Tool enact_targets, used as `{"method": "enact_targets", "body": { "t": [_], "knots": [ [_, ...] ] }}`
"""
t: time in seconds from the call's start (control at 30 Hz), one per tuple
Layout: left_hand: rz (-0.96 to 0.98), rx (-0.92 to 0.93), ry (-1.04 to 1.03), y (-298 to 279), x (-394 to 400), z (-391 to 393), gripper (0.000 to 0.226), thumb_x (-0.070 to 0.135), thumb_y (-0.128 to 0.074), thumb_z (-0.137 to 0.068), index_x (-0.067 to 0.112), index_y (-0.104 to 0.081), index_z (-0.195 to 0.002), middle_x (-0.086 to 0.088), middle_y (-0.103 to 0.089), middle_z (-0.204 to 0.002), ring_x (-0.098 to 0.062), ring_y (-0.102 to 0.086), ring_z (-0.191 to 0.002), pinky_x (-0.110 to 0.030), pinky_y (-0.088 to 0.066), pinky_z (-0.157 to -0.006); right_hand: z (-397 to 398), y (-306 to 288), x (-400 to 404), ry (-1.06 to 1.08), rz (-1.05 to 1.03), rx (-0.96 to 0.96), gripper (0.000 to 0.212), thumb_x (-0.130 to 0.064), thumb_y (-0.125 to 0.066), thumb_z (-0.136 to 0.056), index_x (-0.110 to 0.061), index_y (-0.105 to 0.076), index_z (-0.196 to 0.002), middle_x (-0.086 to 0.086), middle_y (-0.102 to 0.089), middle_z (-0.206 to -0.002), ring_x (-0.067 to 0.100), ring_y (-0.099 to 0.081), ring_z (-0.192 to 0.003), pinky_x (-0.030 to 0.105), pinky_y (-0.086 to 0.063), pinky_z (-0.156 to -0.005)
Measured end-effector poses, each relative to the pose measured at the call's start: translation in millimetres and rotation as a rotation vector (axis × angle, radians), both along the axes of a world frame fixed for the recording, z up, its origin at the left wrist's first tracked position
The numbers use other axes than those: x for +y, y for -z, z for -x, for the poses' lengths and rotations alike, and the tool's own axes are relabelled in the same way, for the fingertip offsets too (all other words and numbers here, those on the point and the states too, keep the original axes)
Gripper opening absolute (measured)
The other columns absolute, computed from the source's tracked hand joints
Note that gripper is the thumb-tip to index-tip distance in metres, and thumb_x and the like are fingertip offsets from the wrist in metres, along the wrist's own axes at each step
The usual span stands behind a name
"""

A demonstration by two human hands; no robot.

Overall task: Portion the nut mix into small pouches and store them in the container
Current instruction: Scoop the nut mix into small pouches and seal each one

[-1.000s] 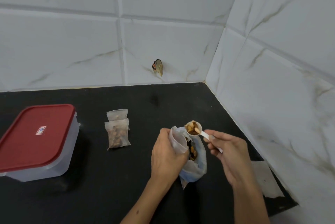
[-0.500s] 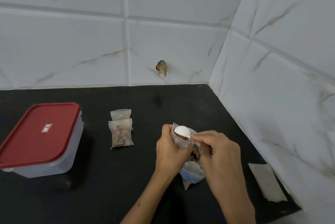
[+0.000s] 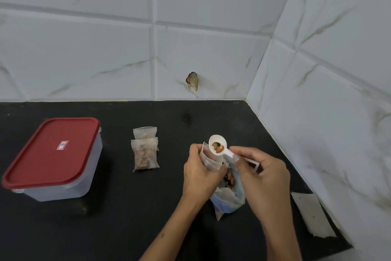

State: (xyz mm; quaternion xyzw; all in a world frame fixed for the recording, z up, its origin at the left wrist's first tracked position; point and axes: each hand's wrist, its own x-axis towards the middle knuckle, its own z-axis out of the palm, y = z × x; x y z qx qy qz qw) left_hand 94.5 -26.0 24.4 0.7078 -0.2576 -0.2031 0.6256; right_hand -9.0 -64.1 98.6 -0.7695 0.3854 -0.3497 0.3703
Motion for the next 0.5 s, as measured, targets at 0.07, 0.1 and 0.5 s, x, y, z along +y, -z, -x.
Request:
{"method": "enact_targets", "body": {
  "t": [0.07,0.1,0.5],
  "knots": [
    [-0.004,-0.012,0.000,1,2,1,0.044,0.016,-0.080,-0.069,0.024,-0.047,-0.098,0.008,-0.061,-0.089,0.009,-0.057,-0.078,-0.008,-0.045,-0.058,1,2,-3,0.033,-0.137,-0.112,0.027,-0.006,-0.065,-0.085,-0.033,-0.069,-0.087,-0.015,-0.069,-0.086,-0.002,-0.065,-0.083,0.012,-0.051,-0.067],
    [-0.010,-0.017,0.004,1,4,1,0.045,0.016,-0.079,-0.069,0.023,-0.047,-0.099,0.008,-0.061,-0.090,0.007,-0.058,-0.078,-0.008,-0.045,-0.058,2,4,-5,0.058,-0.195,-0.160,0.030,-0.005,-0.065,-0.084,-0.035,-0.069,-0.085,-0.012,-0.070,-0.085,0.003,-0.066,-0.081,0.017,-0.052,-0.068],
    [-0.057,0.016,-0.001,3,22,8,0.062,0.026,-0.085,-0.064,0.024,-0.041,-0.109,0.008,-0.055,-0.097,-0.006,-0.055,-0.091,-0.013,-0.041,-0.063,11,98,-37,0.270,-0.390,0.211,0.018,-0.009,-0.060,-0.088,-0.021,-0.068,-0.097,-0.004,-0.063,-0.099,0.005,-0.054,-0.085,0.025,-0.046,-0.076]
  ]
}}
